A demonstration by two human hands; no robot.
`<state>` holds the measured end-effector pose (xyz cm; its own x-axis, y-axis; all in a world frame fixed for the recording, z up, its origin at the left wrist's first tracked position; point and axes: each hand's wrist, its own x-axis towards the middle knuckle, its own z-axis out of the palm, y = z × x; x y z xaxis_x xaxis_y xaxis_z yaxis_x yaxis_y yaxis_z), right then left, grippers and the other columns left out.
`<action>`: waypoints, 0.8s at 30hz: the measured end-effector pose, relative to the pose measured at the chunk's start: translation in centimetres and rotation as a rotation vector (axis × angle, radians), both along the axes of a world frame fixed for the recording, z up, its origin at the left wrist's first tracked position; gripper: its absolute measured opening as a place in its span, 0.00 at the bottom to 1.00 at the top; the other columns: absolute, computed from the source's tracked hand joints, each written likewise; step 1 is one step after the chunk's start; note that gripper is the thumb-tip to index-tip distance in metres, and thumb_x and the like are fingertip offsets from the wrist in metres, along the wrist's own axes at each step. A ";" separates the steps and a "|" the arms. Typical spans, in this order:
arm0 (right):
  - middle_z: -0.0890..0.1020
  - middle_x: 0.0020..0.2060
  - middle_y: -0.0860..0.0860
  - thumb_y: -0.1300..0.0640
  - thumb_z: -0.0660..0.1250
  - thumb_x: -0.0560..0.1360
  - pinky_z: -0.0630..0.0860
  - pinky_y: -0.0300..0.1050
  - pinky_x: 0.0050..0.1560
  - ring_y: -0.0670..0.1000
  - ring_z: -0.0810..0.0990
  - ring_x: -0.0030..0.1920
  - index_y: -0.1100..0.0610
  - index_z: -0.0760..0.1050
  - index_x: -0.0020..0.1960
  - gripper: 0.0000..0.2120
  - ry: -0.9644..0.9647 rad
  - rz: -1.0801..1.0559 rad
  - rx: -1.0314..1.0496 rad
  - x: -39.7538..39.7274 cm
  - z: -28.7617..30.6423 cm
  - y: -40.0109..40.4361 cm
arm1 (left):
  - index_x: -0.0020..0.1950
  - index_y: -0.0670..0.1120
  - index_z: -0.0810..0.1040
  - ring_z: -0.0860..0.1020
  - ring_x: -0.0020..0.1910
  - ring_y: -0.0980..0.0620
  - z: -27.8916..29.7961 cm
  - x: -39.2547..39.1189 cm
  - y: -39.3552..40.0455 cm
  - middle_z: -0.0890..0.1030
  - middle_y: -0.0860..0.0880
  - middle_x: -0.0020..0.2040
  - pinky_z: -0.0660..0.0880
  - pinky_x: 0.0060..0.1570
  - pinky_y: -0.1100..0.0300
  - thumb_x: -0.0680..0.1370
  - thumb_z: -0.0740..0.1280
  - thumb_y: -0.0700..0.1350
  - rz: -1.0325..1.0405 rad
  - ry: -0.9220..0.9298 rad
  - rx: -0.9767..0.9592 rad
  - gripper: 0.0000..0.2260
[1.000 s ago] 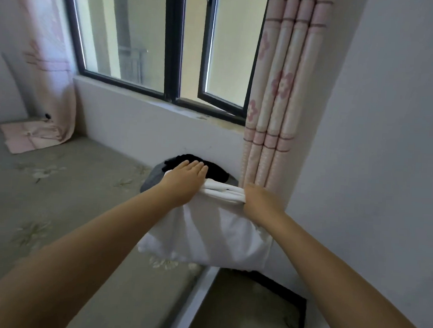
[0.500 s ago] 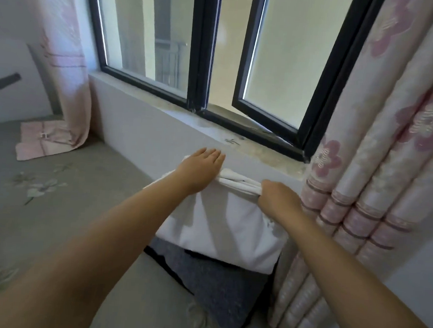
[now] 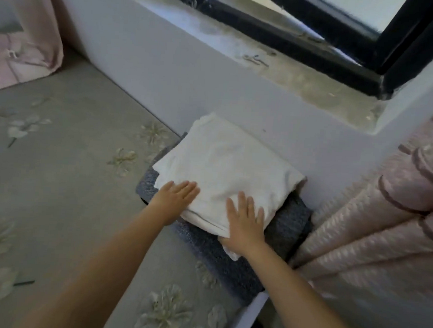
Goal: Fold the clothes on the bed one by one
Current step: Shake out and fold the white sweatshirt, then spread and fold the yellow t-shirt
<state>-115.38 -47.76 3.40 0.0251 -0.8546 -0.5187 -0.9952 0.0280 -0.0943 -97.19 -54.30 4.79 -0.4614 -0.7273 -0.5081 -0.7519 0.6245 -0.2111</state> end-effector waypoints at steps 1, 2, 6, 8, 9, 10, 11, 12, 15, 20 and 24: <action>0.32 0.73 0.58 0.41 0.63 0.73 0.36 0.61 0.70 0.61 0.32 0.72 0.54 0.34 0.74 0.46 0.004 0.006 -0.028 0.1 -0.9 0.1 | 0.74 0.44 0.34 0.40 0.75 0.50 -0.8 0.1 0.5 0.37 0.47 0.76 0.45 0.72 0.52 0.80 0.54 0.38 0.048 0.023 0.012 0.32; 0.31 0.72 0.58 0.40 0.63 0.73 0.36 0.62 0.70 0.61 0.32 0.72 0.54 0.34 0.74 0.47 0.003 0.010 -0.053 0.2 -1.4 0.0 | 0.74 0.44 0.34 0.39 0.75 0.49 -1.2 0.1 0.9 0.37 0.47 0.76 0.44 0.72 0.51 0.80 0.53 0.38 0.089 0.050 0.005 0.31; 0.30 0.71 0.59 0.37 0.64 0.70 0.36 0.64 0.69 0.63 0.31 0.72 0.55 0.32 0.74 0.50 0.004 0.047 -0.064 -0.2 -1.8 0.0 | 0.73 0.42 0.32 0.37 0.74 0.48 -2.0 -0.1 3.3 0.34 0.45 0.75 0.41 0.72 0.48 0.80 0.51 0.40 0.154 0.065 -0.055 0.30; 0.29 0.71 0.60 0.35 0.63 0.70 0.36 0.64 0.69 0.63 0.31 0.72 0.55 0.32 0.74 0.52 0.008 0.081 -0.028 -0.6 -1.5 0.1 | 0.73 0.42 0.31 0.36 0.74 0.48 -2.2 -0.3 4.7 0.34 0.45 0.75 0.40 0.72 0.49 0.81 0.49 0.41 0.221 0.063 -0.027 0.29; 0.30 0.71 0.60 0.34 0.61 0.70 0.36 0.65 0.69 0.63 0.31 0.72 0.55 0.32 0.74 0.50 0.000 0.096 -0.014 -0.7 -1.3 0.1 | 0.73 0.42 0.32 0.36 0.74 0.48 -2.1 -0.3 5.4 0.34 0.45 0.75 0.40 0.72 0.49 0.81 0.49 0.41 0.250 0.059 -0.019 0.29; 0.31 0.72 0.60 0.33 0.57 0.72 0.37 0.65 0.69 0.63 0.32 0.72 0.55 0.33 0.74 0.47 -0.018 0.101 -0.001 -0.7 -1.0 0.1 | 0.73 0.42 0.33 0.37 0.74 0.48 -1.9 -0.3 6.0 0.35 0.45 0.75 0.39 0.72 0.49 0.81 0.49 0.42 0.271 0.051 -0.025 0.28; 0.32 0.72 0.60 0.33 0.53 0.73 0.37 0.64 0.69 0.62 0.33 0.72 0.54 0.36 0.75 0.43 -0.044 0.092 0.002 -0.7 -0.5 0.0 | 0.74 0.42 0.34 0.37 0.75 0.48 -1.6 -0.3 6.5 0.36 0.45 0.76 0.39 0.72 0.48 0.81 0.48 0.42 0.294 0.040 -0.041 0.27; 0.35 0.73 0.59 0.34 0.48 0.75 0.39 0.64 0.70 0.61 0.36 0.73 0.53 0.40 0.75 0.38 -0.072 0.071 -0.018 -0.5 0.0 -0.2 | 0.74 0.42 0.36 0.38 0.75 0.48 -1.2 -0.1 6.9 0.38 0.45 0.76 0.38 0.72 0.47 0.82 0.49 0.43 0.324 0.031 -0.064 0.27; 0.47 0.75 0.57 0.41 0.45 0.79 0.44 0.61 0.71 0.58 0.44 0.75 0.56 0.51 0.75 0.29 -0.117 0.093 -0.219 0.7 1.4 -0.4 | 0.76 0.44 0.41 0.40 0.75 0.48 0.0 0.7 8.8 0.41 0.46 0.77 0.39 0.72 0.48 0.81 0.51 0.42 0.514 0.075 -0.120 0.26; 0.49 0.76 0.50 0.49 0.47 0.81 0.47 0.57 0.72 0.52 0.46 0.75 0.53 0.48 0.76 0.24 -0.315 0.517 -0.329 6.8 2.9 2.3 | 0.76 0.50 0.48 0.46 0.76 0.50 1.6 3.2 17.1 0.48 0.47 0.77 0.44 0.72 0.51 0.80 0.52 0.55 1.012 0.380 -0.345 0.27; 0.51 0.76 0.51 0.45 0.50 0.80 0.48 0.58 0.72 0.53 0.48 0.75 0.53 0.49 0.75 0.27 -0.364 0.860 -0.336 12.6 3.1 9.0 | 0.76 0.50 0.48 0.47 0.76 0.50 1.2 5.5 28.0 0.49 0.46 0.77 0.46 0.72 0.51 0.80 0.51 0.57 1.334 0.334 -0.415 0.27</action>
<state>-102.77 -38.76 6.50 0.8151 -0.5722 -0.0904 -0.5731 -0.7740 -0.2692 -91.69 -26.25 5.99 0.6172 -0.7701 -0.1615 -0.7660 -0.6349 0.1003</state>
